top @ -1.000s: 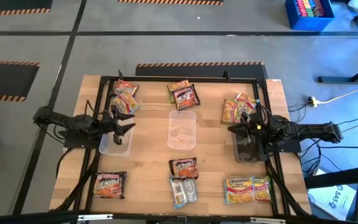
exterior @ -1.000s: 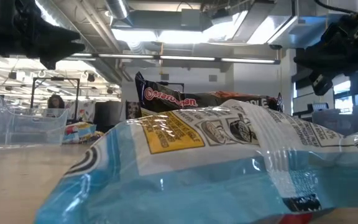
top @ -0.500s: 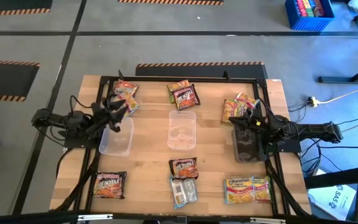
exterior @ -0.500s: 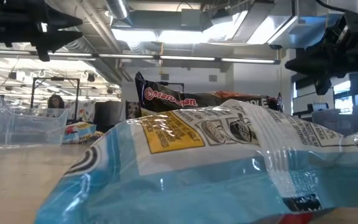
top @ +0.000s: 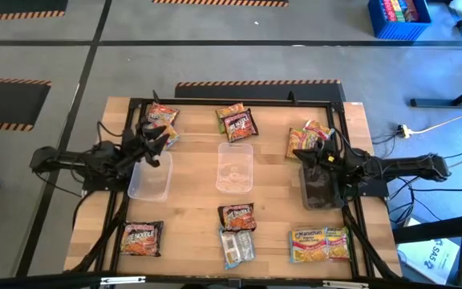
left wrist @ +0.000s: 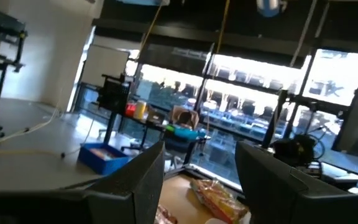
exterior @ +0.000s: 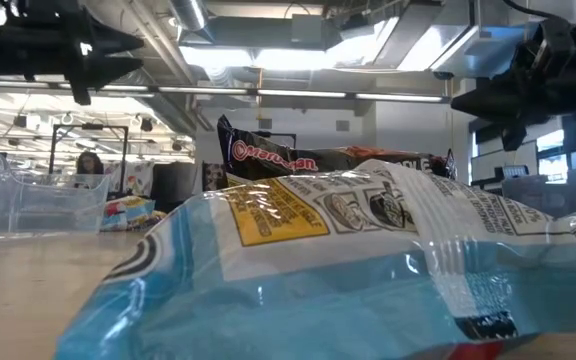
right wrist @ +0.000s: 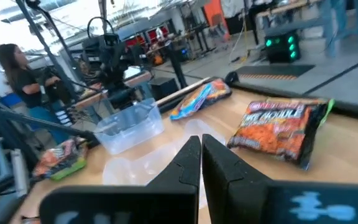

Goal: Sort Maruchan noodles
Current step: Put the black noodle pack into the right transparent bin

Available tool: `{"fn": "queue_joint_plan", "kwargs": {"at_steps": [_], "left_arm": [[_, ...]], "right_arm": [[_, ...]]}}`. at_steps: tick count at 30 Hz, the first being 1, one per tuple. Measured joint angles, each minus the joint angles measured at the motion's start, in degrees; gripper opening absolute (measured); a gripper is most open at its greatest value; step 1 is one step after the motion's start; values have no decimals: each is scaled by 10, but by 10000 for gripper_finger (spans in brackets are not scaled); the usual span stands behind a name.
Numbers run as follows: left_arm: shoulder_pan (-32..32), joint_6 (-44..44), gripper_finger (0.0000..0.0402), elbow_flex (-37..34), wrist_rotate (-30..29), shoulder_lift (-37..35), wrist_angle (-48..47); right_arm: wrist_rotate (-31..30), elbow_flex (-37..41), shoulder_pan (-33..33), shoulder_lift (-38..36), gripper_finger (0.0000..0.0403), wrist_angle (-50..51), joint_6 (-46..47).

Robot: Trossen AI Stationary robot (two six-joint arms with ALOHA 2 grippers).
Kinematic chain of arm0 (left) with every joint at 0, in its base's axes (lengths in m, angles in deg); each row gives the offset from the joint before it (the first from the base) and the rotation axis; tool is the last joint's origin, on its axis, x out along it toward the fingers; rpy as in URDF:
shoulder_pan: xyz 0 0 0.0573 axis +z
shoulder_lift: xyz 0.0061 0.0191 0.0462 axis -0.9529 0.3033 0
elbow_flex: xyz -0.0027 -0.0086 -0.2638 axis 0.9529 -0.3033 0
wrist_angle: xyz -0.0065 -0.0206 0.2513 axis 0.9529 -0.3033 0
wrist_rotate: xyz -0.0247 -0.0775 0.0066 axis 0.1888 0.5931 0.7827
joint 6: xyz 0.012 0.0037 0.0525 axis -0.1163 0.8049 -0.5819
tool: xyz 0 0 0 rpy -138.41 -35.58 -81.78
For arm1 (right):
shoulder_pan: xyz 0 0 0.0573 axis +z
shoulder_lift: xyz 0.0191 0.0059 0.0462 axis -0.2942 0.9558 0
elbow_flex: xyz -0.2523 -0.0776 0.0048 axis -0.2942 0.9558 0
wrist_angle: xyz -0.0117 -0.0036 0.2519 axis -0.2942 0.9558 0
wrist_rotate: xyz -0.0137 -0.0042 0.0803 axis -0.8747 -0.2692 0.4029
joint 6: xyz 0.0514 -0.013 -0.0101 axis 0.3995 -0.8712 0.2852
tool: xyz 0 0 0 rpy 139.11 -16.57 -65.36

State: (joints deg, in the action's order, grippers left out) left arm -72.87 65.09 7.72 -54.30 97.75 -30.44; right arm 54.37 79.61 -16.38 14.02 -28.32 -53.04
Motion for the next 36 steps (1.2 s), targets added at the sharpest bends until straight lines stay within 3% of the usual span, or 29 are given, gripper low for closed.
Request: {"fn": "queue_joint_plan", "kwargs": {"at_steps": [5, 13, 18, 27, 32, 36], "left_arm": [[30, 37, 190, 38, 15, 94, 1], [66, 25, 190, 139, 31, 271, -3], [84, 24, 190, 191, 39, 358, -3], [100, 26, 190, 252, 138, 482, -4], [115, 26, 190, 266, 165, 534, -3], [122, 26, 190, 267, 165, 565, -4]], "right_arm": [[-6, -34, -26, 81, 3, -9, -34], [58, -128, -142, 226, 3, -2, -153], [155, -205, -239, 324, 3, 13, -195], [319, -326, -368, 517, 3, 52, -191], [494, -374, -403, 617, 3, 53, -210], [462, -409, -401, 681, 3, 52, -231]]}}
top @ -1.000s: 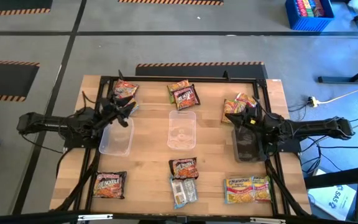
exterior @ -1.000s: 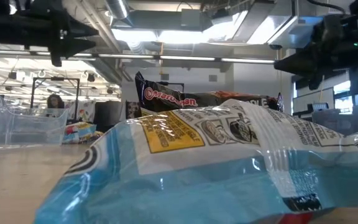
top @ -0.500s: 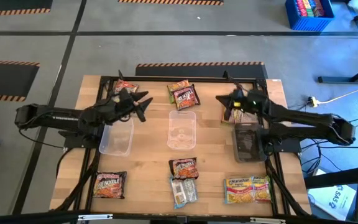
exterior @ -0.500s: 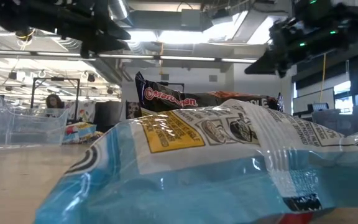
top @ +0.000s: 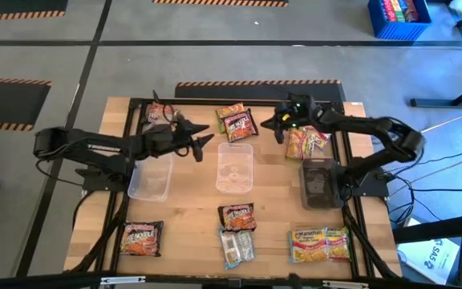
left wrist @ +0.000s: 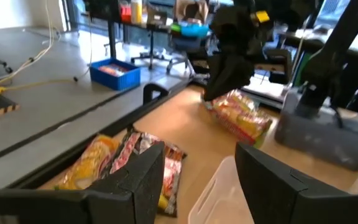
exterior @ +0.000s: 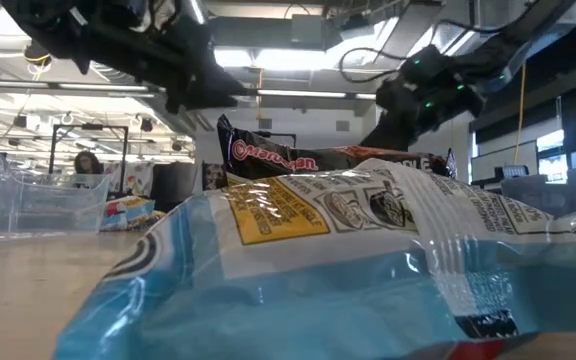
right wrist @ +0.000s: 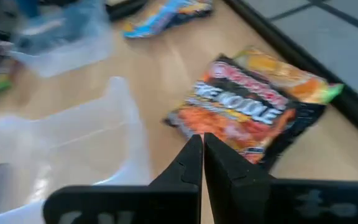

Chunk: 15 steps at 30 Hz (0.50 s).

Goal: Sort Maruchan noodles
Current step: Put the black noodle pack into the right transparent bin

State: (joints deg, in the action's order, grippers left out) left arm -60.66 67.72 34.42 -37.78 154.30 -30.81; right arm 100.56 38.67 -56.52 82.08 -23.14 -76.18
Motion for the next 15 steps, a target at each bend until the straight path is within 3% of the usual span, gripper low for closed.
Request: {"fn": "queue_joint_plan", "kwargs": {"at_steps": [3, 10, 15], "left_arm": [[0, 0, 190, 0, 0, 12, 0], [-5, -2, 190, 0, 0, 17, 0], [-5, -4, 190, 0, 16, 17, -1]], "right_arm": [[-52, -21, 0, 31, 3, -5, -10], [-51, -49, 1, 84, 7, -23, -17], [-57, -90, 0, 122, 84, 15, 34]]}}
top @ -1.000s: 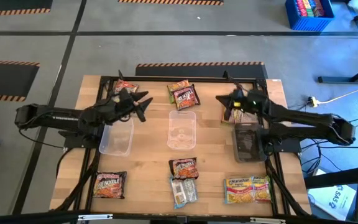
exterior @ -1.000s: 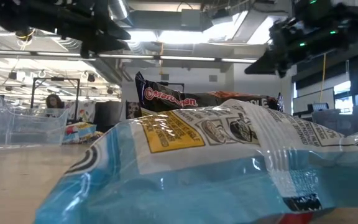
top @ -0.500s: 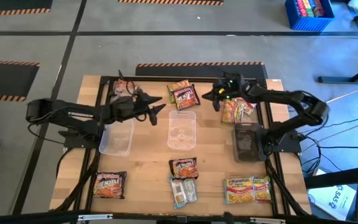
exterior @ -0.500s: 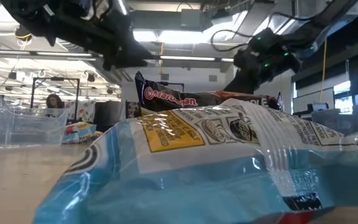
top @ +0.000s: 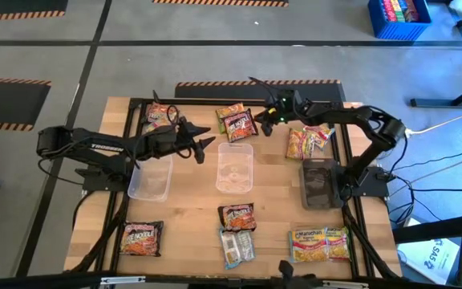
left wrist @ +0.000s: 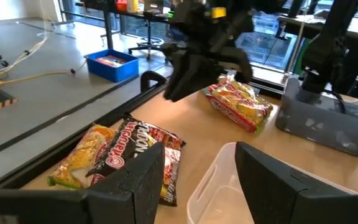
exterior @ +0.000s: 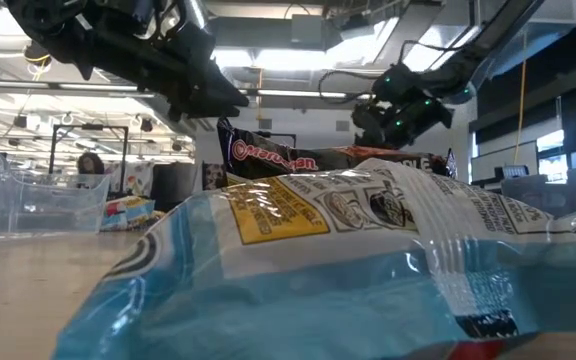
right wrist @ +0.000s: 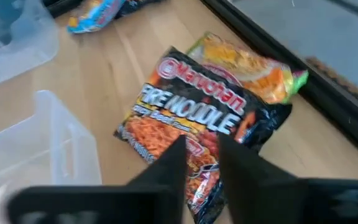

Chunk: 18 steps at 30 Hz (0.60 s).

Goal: Sort Maruchan noodles
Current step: Put the black noodle pack into the right transparent bin

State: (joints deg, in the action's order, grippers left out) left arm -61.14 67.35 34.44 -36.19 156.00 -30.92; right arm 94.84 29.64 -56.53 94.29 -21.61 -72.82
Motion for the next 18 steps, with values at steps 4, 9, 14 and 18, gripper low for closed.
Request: {"fn": "queue_joint_plan", "kwargs": {"at_steps": [4, 9, 14, 18], "left_arm": [[0, -11, 190, 0, 29, 0, -4], [-10, -12, 190, 0, 60, 0, -4], [-25, -12, 190, 0, 59, 0, -4], [-35, -15, 190, 0, 59, 0, -4]], "right_arm": [[-4, -28, -1, 43, 184, 12, 35], [6, -86, -8, 96, 283, 109, 50], [42, -133, -8, 140, 325, 150, 41], [36, -160, -9, 168, 328, 151, 34]]}}
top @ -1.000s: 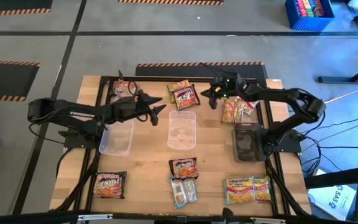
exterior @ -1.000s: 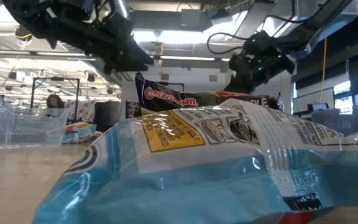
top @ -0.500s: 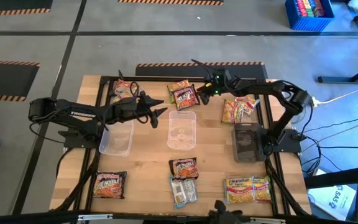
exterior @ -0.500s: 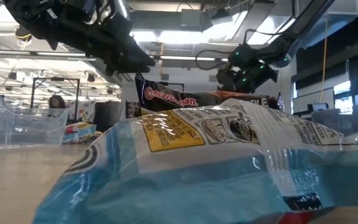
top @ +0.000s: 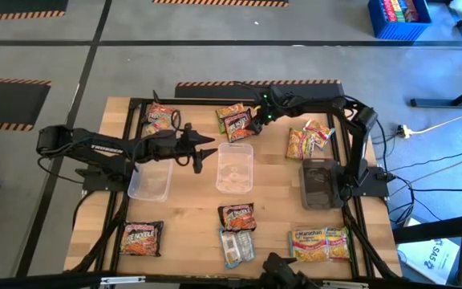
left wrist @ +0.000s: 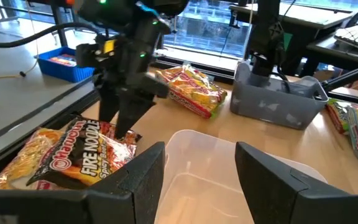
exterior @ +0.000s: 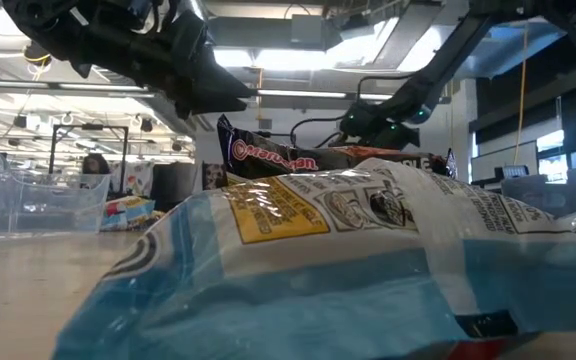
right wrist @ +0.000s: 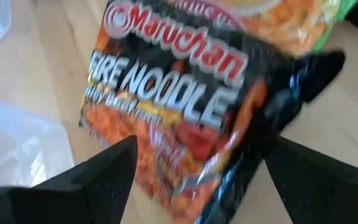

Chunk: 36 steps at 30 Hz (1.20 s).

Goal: Sort Maruchan noodles
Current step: Put the black noodle pack into the right transparent bin

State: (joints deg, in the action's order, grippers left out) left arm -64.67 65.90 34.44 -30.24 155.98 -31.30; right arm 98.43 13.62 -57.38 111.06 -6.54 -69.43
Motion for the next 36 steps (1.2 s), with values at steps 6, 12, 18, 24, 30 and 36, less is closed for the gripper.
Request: {"fn": "queue_joint_plan", "kwargs": {"at_steps": [6, 12, 18, 24, 30, 36], "left_arm": [[-4, -1, 190, 0, -3, 0, 0], [-4, -1, 190, 0, -3, 0, 0], [-4, -1, 190, 0, -10, 0, 0], [-4, -1, 190, 0, -20, 0, 0], [-4, -2, 190, 0, -20, 0, 0], [-4, -2, 190, 0, -20, 0, 0]], "right_arm": [[47, -32, 1, 29, 296, 4, -6], [59, -33, 1, 31, 224, 4, -31], [59, -33, 5, 33, 123, 9, -61], [58, -33, 5, 33, 20, 7, -64], [50, -33, 5, 33, 5, 6, -79], [29, -32, 5, 12, 1, 13, -89]]}}
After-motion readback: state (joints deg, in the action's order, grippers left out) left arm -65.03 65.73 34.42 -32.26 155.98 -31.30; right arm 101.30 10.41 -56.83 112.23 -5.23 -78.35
